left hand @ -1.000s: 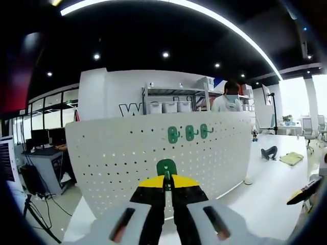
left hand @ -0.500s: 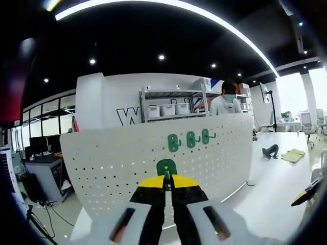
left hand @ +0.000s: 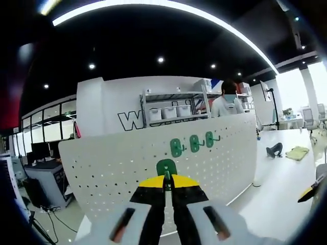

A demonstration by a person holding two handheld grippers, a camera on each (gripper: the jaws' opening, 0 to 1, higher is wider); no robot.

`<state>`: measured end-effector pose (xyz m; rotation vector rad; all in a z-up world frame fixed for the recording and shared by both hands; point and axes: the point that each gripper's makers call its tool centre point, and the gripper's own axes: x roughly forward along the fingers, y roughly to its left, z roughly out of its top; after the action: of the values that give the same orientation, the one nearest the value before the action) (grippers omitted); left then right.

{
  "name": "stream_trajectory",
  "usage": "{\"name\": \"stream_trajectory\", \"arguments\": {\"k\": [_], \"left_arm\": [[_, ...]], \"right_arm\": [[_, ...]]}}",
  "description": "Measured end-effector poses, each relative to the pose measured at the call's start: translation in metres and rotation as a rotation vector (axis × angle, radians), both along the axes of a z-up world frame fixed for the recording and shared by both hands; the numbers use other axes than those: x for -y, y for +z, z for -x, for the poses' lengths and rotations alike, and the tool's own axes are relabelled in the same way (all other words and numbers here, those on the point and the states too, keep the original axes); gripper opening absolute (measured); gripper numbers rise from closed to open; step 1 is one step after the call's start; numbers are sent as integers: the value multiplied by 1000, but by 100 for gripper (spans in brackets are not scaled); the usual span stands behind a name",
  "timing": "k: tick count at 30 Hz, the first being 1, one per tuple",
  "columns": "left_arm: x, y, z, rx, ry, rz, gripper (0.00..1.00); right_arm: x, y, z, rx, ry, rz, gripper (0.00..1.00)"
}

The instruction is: Insert the hook assembly into the mounting plate slot until the hook locks in place.

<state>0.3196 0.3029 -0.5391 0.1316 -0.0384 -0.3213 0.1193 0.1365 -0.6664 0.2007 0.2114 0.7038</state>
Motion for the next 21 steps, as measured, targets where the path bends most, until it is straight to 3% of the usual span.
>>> {"name": "stream_trajectory", "arguments": {"k": [21], "left_arm": [[0,-1,-22,-7,63,44,3]], "right_arm": [[10,-5,1,-27,-17,-13,70]]}}
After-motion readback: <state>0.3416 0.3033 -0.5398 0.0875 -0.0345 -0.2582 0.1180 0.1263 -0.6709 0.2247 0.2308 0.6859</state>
